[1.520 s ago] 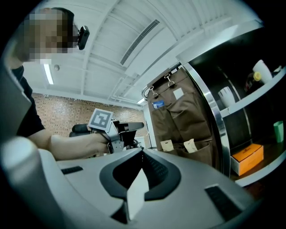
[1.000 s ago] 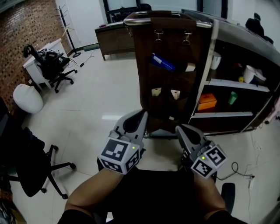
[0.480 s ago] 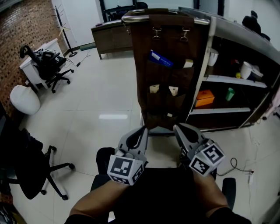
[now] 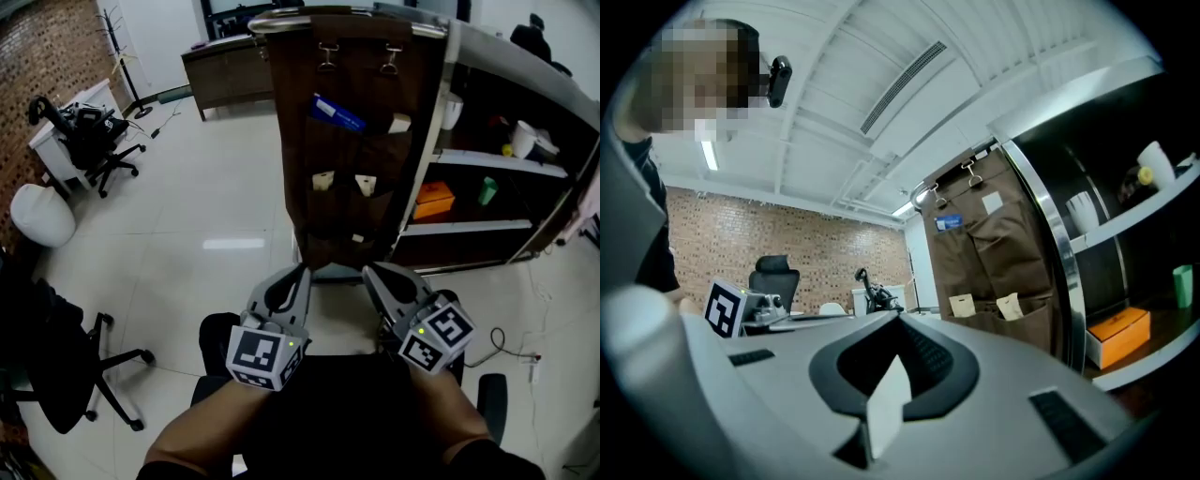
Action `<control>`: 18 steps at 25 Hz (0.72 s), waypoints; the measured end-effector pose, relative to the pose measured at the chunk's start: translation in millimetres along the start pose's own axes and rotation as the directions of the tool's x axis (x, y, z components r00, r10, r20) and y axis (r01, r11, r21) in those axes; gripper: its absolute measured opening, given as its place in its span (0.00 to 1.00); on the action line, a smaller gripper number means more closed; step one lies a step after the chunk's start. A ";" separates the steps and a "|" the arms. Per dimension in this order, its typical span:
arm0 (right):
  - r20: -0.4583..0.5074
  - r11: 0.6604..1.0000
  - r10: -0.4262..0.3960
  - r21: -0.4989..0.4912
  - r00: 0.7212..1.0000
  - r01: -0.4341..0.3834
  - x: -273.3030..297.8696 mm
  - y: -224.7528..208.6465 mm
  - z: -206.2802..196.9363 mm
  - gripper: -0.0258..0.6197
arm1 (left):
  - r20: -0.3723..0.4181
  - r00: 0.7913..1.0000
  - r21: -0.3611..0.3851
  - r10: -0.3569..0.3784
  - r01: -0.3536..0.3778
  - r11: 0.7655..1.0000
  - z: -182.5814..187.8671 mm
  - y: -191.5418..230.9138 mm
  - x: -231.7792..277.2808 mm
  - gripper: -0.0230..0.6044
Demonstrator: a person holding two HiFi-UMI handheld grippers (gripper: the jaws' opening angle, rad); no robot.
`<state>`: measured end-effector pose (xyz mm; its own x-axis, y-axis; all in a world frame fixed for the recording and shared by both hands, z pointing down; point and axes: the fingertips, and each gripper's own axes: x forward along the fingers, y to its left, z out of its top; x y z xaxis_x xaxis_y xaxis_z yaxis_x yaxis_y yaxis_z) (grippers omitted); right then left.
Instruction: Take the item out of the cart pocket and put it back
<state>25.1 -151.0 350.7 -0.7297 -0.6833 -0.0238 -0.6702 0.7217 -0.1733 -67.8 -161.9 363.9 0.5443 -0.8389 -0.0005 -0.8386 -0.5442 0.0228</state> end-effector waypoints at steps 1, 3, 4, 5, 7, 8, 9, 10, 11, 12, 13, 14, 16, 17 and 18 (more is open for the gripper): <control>0.000 1.000 0.001 -0.002 1.000 -0.001 0.0 -0.4 0.1 0.06 | -0.001 1.000 0.016 -0.014 0.014 1.000 0.9 -4.8 0.1 0.04; -0.004 1.000 0.008 -0.009 1.000 -0.008 -0.1 0.6 -0.6 0.06 | 0.000 0.999 0.035 -0.034 0.034 0.999 1.3 -13.6 0.8 0.04; -0.006 1.000 0.013 -0.012 1.000 -0.013 -0.1 1.7 -1.3 0.06 | -0.001 0.999 0.041 -0.040 0.040 0.998 0.3 -16.9 1.4 0.04; -0.009 1.000 0.017 -0.014 1.000 -0.017 0.0 2.5 -2.0 0.06 | -0.004 0.999 0.045 -0.045 0.045 0.998 -0.8 -19.6 2.1 0.04; -0.011 1.000 0.020 -0.017 1.000 -0.020 0.0 3.1 -2.8 0.06 | -0.009 0.999 0.045 -0.049 0.050 0.998 -1.7 -23.0 3.8 0.04; -0.010 1.000 0.020 -0.017 1.000 -0.020 0.1 3.1 -2.7 0.06 | -0.009 0.999 0.044 -0.049 0.049 0.998 -1.8 -23.3 4.5 0.04; -0.010 1.000 0.020 -0.017 1.000 -0.020 0.3 2.9 -2.7 0.06 | -0.009 0.999 0.042 -0.047 0.048 0.998 -1.7 -22.7 4.9 0.04; -0.009 1.000 0.019 -0.017 1.000 -0.019 0.5 2.6 -2.6 0.06 | -0.009 0.999 0.041 -0.045 0.045 0.998 -1.8 -21.6 5.1 0.04; -0.009 1.000 0.018 -0.016 1.000 -0.018 0.6 2.2 -2.8 0.06 | -0.009 0.999 0.038 -0.042 0.043 0.998 -2.0 -20.2 5.0 0.04; -0.010 1.000 0.017 -0.014 1.000 -0.017 0.6 1.6 -3.1 0.06 | -0.010 0.999 0.036 -0.040 0.040 0.999 -2.5 -18.9 5.1 0.04; -0.010 1.000 0.016 -0.011 1.000 -0.016 0.5 1.0 -3.2 0.06 | -0.011 0.999 0.033 -0.039 0.039 0.999 -3.2 -17.9 5.3 0.04; -0.010 1.000 0.014 -0.009 1.000 -0.014 0.6 0.3 -3.2 0.06 | -0.013 0.999 0.030 -0.038 0.039 0.999 -3.8 -17.3 5.7 0.04; -0.009 1.000 0.010 -0.009 1.000 -0.010 1.0 -0.5 -3.2 0.06 | -0.015 0.999 0.029 -0.039 0.039 0.999 -4.8 -16.5 6.6 0.04; -0.010 1.000 0.011 -0.010 1.000 -0.011 1.3 -0.4 -3.4 0.06 | -0.016 0.999 0.028 -0.039 0.040 0.999 -4.9 -16.7 6.9 0.04; -0.011 1.000 0.012 -0.010 1.000 -0.012 1.5 -0.1 -3.7 0.06 | -0.017 0.999 0.027 -0.040 0.040 0.999 -4.7 -17.0 7.0 0.04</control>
<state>23.5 -151.7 354.4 -0.7391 -0.6735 -0.0148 -0.6628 0.7309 -0.1629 -49.6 -158.5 368.3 0.5774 -0.8163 0.0155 -0.8164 -0.5775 -0.0041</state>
